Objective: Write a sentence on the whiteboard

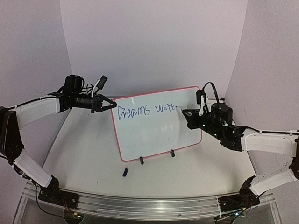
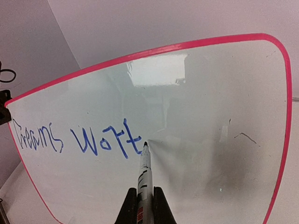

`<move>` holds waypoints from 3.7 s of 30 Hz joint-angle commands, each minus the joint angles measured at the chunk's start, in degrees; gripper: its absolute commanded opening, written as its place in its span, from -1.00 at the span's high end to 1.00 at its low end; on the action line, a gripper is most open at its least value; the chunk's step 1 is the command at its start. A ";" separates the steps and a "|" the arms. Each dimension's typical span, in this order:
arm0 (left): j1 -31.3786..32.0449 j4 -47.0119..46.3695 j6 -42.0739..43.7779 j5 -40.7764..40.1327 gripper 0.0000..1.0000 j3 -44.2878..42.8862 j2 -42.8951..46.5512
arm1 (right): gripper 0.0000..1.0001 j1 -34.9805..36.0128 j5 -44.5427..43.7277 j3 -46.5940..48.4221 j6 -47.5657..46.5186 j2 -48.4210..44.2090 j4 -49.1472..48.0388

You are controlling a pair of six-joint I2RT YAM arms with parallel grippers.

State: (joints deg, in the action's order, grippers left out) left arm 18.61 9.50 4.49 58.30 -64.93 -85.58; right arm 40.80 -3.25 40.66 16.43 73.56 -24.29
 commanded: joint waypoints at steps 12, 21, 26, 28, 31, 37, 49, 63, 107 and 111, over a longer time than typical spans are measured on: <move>1.77 5.09 6.01 -1.48 1.00 0.28 -1.78 | 1.00 -0.28 -1.36 8.38 -5.35 3.12 -0.24; 1.78 5.18 6.01 -1.45 1.00 0.22 -1.78 | 1.00 -0.25 -2.47 5.18 -3.60 1.79 -0.18; 1.79 5.18 6.01 -1.48 1.00 0.19 -1.78 | 1.00 -0.23 -2.45 2.41 -1.54 0.81 0.11; 1.78 5.18 5.99 -1.51 1.00 0.29 -1.79 | 1.00 -0.28 -2.42 1.26 -0.75 0.56 0.12; 1.78 5.19 6.13 -1.48 1.00 0.33 -1.79 | 1.00 -0.23 -1.94 -0.28 0.47 -0.01 0.12; 1.83 5.18 6.05 -1.45 1.00 0.25 -1.78 | 1.00 -0.27 -0.88 -0.93 1.33 -0.21 0.05; 1.87 5.35 6.17 -1.54 1.00 0.28 -1.63 | 1.00 -0.28 -0.71 1.86 0.10 -0.61 -2.94; 1.88 5.40 6.23 -1.64 1.00 0.17 -1.69 | 1.00 -0.25 -1.96 3.63 -1.75 1.50 -2.88; 2.13 5.69 6.33 -1.88 1.00 0.14 -1.41 | 1.00 -0.29 -4.60 -2.12 2.53 -2.27 1.35; 2.22 5.71 6.45 -1.90 1.00 0.30 -1.17 | 1.00 -0.23 -4.56 -2.47 2.73 -2.60 1.44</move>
State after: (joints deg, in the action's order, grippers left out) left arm 18.83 10.04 4.73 58.24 -65.25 -85.58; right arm 40.80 -7.88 38.65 18.31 72.62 -22.68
